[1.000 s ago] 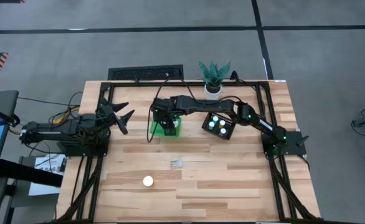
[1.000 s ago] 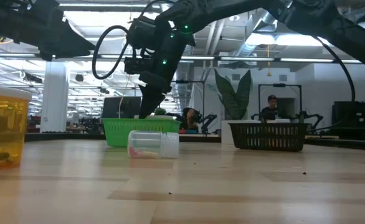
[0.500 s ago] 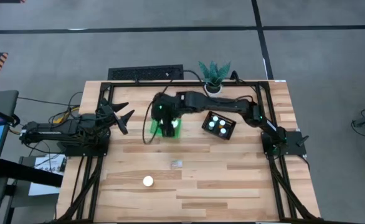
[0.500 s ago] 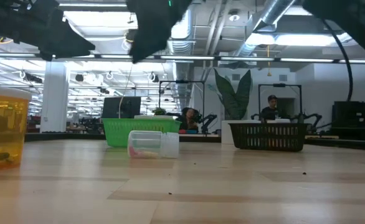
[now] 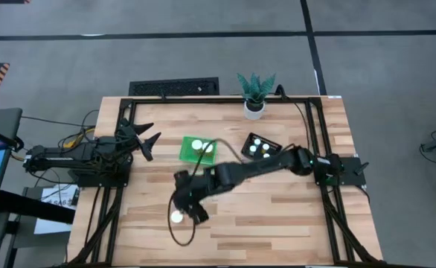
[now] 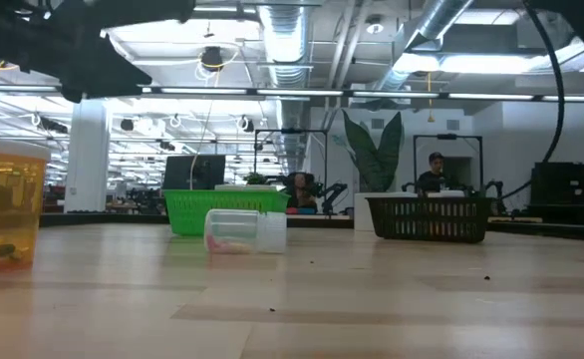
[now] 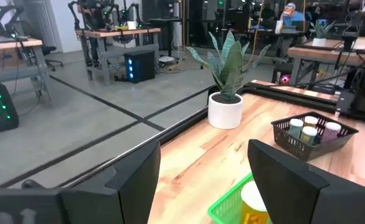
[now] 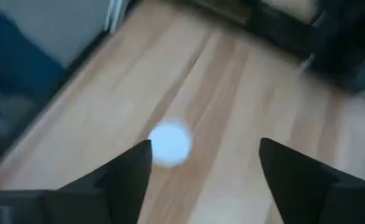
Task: Pick and place medicine bottles into bin by pill shape (circle, oval)
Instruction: Put the orange capsule bottle into the green basket
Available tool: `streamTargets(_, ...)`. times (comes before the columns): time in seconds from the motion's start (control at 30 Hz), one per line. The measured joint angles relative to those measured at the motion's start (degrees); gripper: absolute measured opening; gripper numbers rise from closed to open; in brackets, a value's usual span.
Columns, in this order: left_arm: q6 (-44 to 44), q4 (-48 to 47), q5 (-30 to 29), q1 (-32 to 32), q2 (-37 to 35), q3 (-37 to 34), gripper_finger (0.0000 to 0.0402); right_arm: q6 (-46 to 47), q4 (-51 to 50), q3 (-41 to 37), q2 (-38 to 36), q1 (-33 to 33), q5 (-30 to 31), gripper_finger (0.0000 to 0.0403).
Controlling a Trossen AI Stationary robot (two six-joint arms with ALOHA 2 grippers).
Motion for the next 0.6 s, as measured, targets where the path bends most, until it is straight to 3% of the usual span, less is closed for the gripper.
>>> streamTargets(0.23,-0.45,-0.58,-0.02,0.0,0.0,0.0,0.0252,2.26,7.63,-0.33,5.05,2.64,1.39,0.0356)
streamTargets(0.6,-1.45,-1.11,-0.2,-0.02,-0.31,0.0,0.0252,8.52,12.12,-0.23,7.64,2.41,1.36,0.0349)
